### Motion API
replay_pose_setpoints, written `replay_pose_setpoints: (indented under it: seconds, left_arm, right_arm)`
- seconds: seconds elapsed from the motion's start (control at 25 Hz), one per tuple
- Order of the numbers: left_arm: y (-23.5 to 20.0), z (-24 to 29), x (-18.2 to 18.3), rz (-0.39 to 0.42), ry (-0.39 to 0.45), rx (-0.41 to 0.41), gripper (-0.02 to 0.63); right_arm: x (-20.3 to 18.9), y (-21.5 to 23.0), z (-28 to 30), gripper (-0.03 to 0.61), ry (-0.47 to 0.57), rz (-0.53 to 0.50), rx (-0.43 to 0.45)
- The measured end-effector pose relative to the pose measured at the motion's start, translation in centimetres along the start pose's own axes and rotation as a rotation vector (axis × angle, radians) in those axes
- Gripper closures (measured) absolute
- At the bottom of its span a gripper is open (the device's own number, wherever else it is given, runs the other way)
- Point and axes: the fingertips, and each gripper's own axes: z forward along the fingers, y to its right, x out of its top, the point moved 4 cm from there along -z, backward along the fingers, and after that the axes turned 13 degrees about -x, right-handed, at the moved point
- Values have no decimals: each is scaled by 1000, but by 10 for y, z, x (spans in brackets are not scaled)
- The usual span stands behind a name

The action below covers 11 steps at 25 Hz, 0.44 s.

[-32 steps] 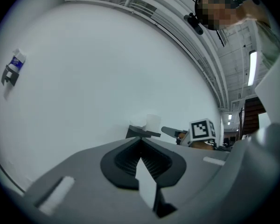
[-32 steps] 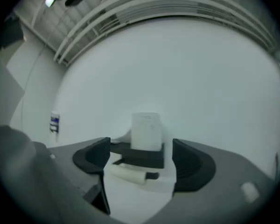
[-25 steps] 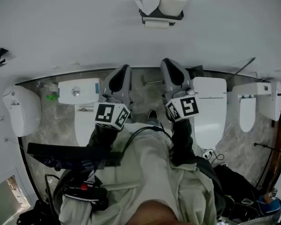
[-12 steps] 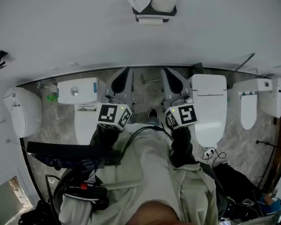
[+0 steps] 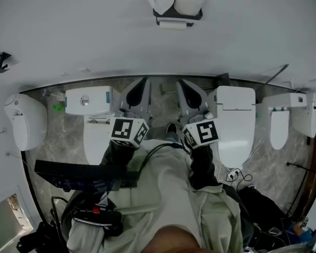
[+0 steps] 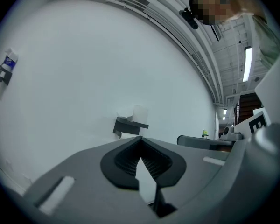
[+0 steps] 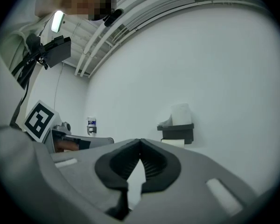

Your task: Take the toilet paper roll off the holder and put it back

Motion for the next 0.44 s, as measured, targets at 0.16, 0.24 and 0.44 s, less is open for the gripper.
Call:
replay_pose_setpoints:
  seconds: [0.16, 0.24, 0.44]
  left_arm:
    - [-1, 0, 1, -1, -1, 1, 606]
    - [0, 0, 1, 0, -1, 1, 606]
    - [2, 4, 3, 5, 1, -5, 606]
  right_arm:
    - [-1, -2, 1, 577, -5, 5, 2]
    - [-2, -1, 0, 577, -7, 12, 1]
    - [1, 1, 0, 577, 0, 15, -1]
